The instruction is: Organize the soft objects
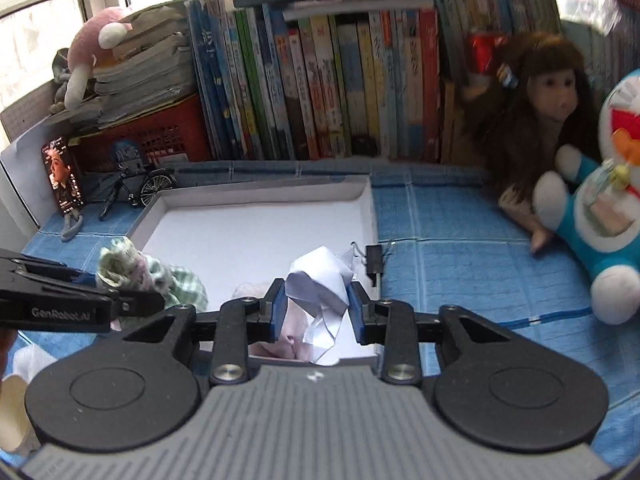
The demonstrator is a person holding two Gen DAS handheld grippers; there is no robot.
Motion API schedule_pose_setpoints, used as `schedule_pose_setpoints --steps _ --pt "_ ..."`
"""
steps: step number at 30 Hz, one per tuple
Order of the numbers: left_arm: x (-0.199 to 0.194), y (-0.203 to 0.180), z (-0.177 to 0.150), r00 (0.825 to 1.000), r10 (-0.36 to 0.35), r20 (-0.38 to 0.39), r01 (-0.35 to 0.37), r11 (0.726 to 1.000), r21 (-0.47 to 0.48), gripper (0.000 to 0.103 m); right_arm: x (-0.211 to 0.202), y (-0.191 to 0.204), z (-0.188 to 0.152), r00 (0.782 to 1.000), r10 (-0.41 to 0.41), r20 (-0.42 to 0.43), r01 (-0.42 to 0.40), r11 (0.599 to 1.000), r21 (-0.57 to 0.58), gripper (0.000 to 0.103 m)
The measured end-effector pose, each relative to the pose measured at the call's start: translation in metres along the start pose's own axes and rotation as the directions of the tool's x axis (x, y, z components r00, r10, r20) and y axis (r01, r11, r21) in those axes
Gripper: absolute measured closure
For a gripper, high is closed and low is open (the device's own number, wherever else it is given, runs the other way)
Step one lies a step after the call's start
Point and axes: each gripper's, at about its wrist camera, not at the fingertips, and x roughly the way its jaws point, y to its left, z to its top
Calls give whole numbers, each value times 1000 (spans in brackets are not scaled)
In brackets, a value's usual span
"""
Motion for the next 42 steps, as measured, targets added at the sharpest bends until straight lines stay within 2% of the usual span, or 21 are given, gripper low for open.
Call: schedule_pose_setpoints --steps 12,29,30,32,42 --pt "29 4 5 999 -10 -46 10 1000 1 69 35 -10 -3 998 4 -70 -1 999 39 65" --pt "46 -9 11 997 -37 -73 37 999 1 69 45 -18 -8 995 5 -97 1 998 59 62" --pt "47 -9 11 997 -37 -74 37 999 1 69 45 -18 -8 996 5 -94 1 998 59 60" --pt "47 -10 11 996 -39 -74 39 999 3 69 43 -17 -8 996 -1 -86 6 998 59 46" --pt "53 -18 15 994 -70 -85 70 998 -3 69 23 -19 -2 999 -8 -40 10 999 53 42"
